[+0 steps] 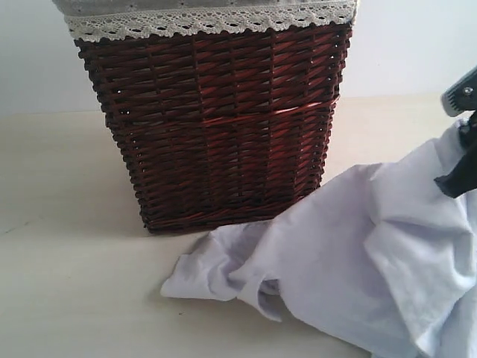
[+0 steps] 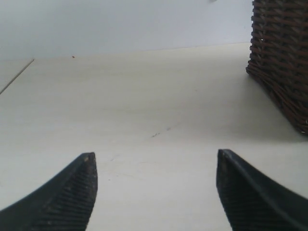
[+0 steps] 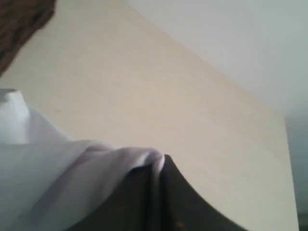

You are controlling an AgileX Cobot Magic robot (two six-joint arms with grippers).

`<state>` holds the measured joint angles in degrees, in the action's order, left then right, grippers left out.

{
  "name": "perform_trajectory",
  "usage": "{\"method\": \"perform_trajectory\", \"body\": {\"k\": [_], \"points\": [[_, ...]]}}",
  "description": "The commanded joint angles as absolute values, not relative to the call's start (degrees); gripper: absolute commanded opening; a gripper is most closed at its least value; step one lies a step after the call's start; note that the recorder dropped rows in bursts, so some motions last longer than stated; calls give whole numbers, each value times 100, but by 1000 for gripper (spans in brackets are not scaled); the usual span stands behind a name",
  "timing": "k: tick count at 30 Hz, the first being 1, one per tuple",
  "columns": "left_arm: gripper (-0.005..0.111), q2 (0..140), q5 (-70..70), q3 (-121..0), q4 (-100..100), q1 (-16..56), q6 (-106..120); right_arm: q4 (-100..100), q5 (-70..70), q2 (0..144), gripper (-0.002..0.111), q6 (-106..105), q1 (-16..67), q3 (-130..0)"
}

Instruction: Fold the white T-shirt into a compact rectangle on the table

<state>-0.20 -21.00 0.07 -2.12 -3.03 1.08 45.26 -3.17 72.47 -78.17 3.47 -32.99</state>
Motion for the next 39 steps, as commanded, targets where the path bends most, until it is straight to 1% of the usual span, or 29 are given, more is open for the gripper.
{"method": "perform_trajectory", "body": {"k": [1, 2, 4, 6, 8, 10, 12, 13, 15, 20, 23, 28, 31, 33, 34, 36, 38, 39], "points": [[68, 0, -2065, 0, -188, -284, 129, 4547, -475, 7514, 35, -7788, -520, -3293], [68, 0, -2065, 0, -188, -284, 129, 4547, -475, 7688, 51, -7788, -776, -3293], [68, 0, -2065, 0, -188, -284, 129, 4547, -475, 7885, 69, -7788, -938, -3293], [68, 0, -2065, 0, -188, -284, 129, 4261, -297, 7647, 69, -7821, -938, -3327], [68, 0, -2065, 0, -188, -284, 129, 4276, 844, 7083, 65, -7821, -938, -3556], [68, 0, -2065, 0, -188, -284, 129, 4793, 2498, 6704, 63, -8021, -938, -3711], [68, 0, -2065, 0, -188, -284, 129, 5682, 4822, 6578, 63, -9938, -916, -3560], [68, 0, -2065, 0, -188, -284, 129, 5746, 5688, 6592, 63, -11283, -678, -3274], [68, 0, -2065, 0, -188, -284, 129, 5693, 5426, 6592, 63, -12126, -273, -2883], [68, 0, -2065, 0, -188, -284, 129, 5694, 3371, 6823, 64, -12126, 846, -2132], [68, 0, -2065, 0, -188, -284, 129, 5694, 3124, 7206, 64, -12126, 1272, -2041], [68, 0, -2065, 0, -188, -284, 129, 5721, 2062, 8046, 64, -12126, 1573, -2041], [68, 0, -2065, 0, -188, -284, 129, 5683, 1498, 8528, 63, -12126, 1573, -2041], [68, 0, -2065, 0, -188, -284, 129, 5683, 1163, 8731, 61, -12126, 1573, -2041], [68, 0, -2065, 0, -188, -284, 129, 5683, 1042, 8786, 57, -12126, 1573, -2041], [68, 0, -2065, 0, -188, -284, 129, 5671, 908, 8814, 45, -12126, 1573, -2041], [68, 0, -2065, 0, -188, -284, 129, 5671, 839, 8787, 25, -12126, 1573, -2041], [68, 0, -2065, 0, -188, -284, 129, 5671, 839, 8754, 16, -12126, 1573, -2041]]}}
